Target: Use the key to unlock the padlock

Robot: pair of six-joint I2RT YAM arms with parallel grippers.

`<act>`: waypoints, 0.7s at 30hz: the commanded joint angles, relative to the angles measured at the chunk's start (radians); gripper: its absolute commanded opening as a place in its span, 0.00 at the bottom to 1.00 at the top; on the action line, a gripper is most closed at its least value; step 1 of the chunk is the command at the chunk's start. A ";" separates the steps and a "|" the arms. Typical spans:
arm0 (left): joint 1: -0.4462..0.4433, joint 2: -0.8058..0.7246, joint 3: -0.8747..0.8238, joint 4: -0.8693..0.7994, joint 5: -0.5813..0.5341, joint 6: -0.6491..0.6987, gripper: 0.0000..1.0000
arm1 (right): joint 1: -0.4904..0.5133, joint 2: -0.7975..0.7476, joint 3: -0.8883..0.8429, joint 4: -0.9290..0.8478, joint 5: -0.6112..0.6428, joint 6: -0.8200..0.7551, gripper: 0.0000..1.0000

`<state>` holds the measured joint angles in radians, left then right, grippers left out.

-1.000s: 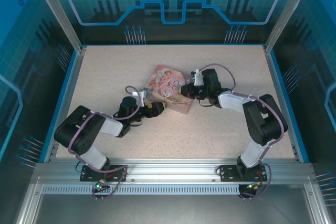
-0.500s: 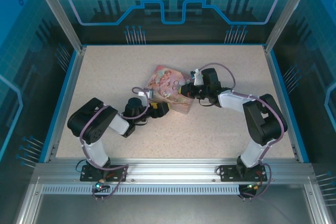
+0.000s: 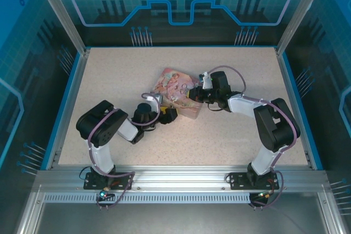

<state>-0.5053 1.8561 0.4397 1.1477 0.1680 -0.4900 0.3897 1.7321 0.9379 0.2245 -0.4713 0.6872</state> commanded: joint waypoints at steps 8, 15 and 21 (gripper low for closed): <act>-0.047 -0.002 0.063 -0.098 -0.151 0.191 0.69 | -0.005 0.006 -0.008 -0.027 0.013 -0.017 0.00; -0.057 0.000 0.089 -0.121 -0.200 0.236 0.64 | -0.005 0.006 -0.010 -0.014 0.012 -0.012 0.00; -0.079 0.008 0.121 -0.153 -0.246 0.277 0.60 | -0.003 0.006 -0.010 -0.014 0.010 -0.012 0.00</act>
<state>-0.5694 1.8561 0.5247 0.9897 -0.0345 -0.2680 0.3897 1.7321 0.9379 0.2260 -0.4713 0.6876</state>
